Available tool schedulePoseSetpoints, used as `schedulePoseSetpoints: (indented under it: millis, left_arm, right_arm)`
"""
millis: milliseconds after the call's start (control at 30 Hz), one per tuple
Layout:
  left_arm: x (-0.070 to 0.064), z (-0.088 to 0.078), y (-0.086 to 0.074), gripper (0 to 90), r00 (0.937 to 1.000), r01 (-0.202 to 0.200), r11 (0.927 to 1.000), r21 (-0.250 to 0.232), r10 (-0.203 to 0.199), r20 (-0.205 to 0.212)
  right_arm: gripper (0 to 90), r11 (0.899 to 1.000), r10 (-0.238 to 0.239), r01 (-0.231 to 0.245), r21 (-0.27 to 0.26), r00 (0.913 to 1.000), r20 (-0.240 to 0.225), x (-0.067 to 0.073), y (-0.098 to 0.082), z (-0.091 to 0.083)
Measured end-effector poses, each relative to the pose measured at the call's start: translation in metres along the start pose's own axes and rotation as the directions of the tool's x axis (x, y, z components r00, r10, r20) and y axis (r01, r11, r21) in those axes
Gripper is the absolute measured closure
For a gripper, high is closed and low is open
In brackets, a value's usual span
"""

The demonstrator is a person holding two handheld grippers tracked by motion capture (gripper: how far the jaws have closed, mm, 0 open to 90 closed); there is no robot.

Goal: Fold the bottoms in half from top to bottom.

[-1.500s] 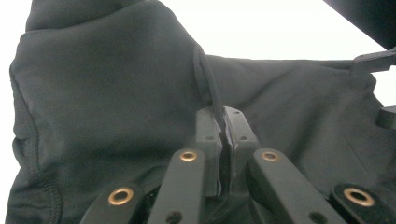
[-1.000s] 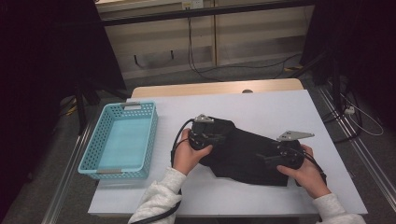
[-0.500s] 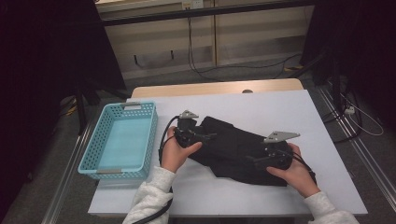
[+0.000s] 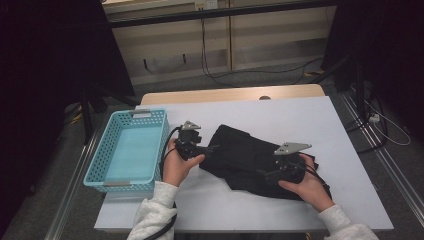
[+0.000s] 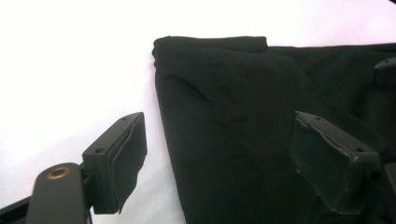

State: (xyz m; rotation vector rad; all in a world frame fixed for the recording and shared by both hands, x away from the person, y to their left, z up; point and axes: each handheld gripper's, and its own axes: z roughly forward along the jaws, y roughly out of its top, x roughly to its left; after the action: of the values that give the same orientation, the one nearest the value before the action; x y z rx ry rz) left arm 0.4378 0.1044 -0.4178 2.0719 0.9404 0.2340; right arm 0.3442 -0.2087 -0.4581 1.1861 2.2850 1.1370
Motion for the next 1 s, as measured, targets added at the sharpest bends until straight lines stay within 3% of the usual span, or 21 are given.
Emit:
schedulePoseSetpoints:
  millis: [233, 367, 433, 800, 900, 1000]
  left_arm:
    - [0.003, -0.004, -0.006, 15.2, 0.9999, -0.004, 1.0000, 0.002, 0.004, -0.009]
    - [0.005, -0.005, -0.010, 14.0, 0.9998, 0.012, 0.9998, 0.015, -0.012, -0.014]
    - [0.005, -0.007, -0.011, 12.5, 0.9999, 0.001, 0.9997, 0.026, 0.000, -0.014]
    - [0.008, -0.014, -0.015, 11.1, 0.9997, 0.015, 0.9999, 0.006, -0.015, -0.020]
    - [0.011, -0.019, -0.018, 10.7, 0.9996, 0.016, 0.9996, 0.025, -0.015, -0.025]
    - [0.011, -0.021, -0.019, 10.2, 0.9995, 0.017, 0.9998, 0.013, -0.017, -0.028]
  right_arm:
    - [13.3, 0.999, -0.001, 0.002, -0.037, 1.0000, 0.004, 0.005, 0.006, 0.001]
    - [12.4, 0.999, -0.011, 0.011, -0.040, 0.9999, 0.003, 0.008, 0.008, 0.002]
    - [12.3, 0.999, -0.011, 0.012, -0.037, 0.9999, 0.007, 0.007, 0.007, 0.002]
    - [5.3, 0.998, -0.001, 0.001, -0.056, 1.0000, 0.002, 0.013, 0.014, 0.005]
    - [6.0, 0.998, -0.012, 0.011, -0.057, 0.9998, -0.015, 0.018, 0.018, 0.009]
    - [12.4, 0.998, -0.024, 0.022, -0.055, 0.9992, -0.033, 0.021, 0.021, 0.011]
